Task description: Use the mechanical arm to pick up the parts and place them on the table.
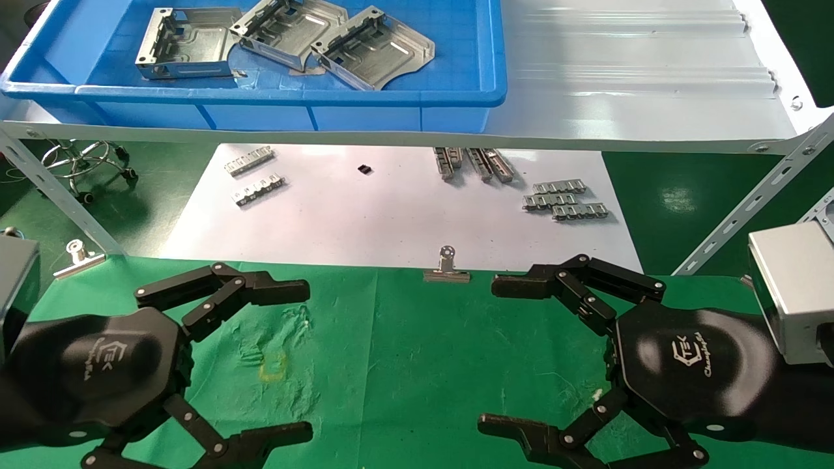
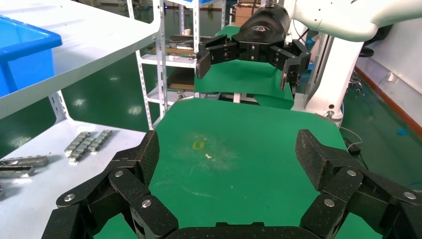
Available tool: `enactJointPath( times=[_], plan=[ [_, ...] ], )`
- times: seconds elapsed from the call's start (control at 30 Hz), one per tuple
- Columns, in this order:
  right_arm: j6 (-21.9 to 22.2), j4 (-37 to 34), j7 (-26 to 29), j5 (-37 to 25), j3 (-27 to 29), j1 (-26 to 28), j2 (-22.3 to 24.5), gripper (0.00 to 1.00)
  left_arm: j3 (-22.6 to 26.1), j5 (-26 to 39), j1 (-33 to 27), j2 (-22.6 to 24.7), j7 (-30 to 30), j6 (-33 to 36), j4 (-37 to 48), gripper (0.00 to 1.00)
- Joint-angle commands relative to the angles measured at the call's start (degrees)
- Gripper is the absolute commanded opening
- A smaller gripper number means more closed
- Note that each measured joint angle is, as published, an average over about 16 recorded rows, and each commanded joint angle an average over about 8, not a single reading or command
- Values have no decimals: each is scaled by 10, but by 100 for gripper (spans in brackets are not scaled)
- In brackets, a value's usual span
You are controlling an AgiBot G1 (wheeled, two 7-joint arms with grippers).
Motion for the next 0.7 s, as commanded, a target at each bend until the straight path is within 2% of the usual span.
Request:
enactJointPath(
  times=[0.03, 0.37, 0.4, 0.63, 0.67, 0.7],
  plan=[
    [0, 0, 0, 0, 0, 0, 0, 100, 0, 0, 0, 0, 0, 0, 0, 100],
    [0, 0, 0, 0, 0, 0, 0, 100, 0, 0, 0, 0, 0, 0, 0, 100],
    [0, 0, 0, 0, 0, 0, 0, 97, 0, 0, 0, 0, 0, 0, 0, 100],
    [0, 0, 0, 0, 0, 0, 0, 11, 0, 0, 0, 0, 0, -1, 1, 100],
    [0, 0, 0, 0, 0, 0, 0, 1, 0, 0, 0, 1, 0, -2, 1, 100],
    [0, 0, 0, 0, 0, 0, 0, 0, 0, 1, -1, 2, 0, -3, 2, 100]
  ],
)
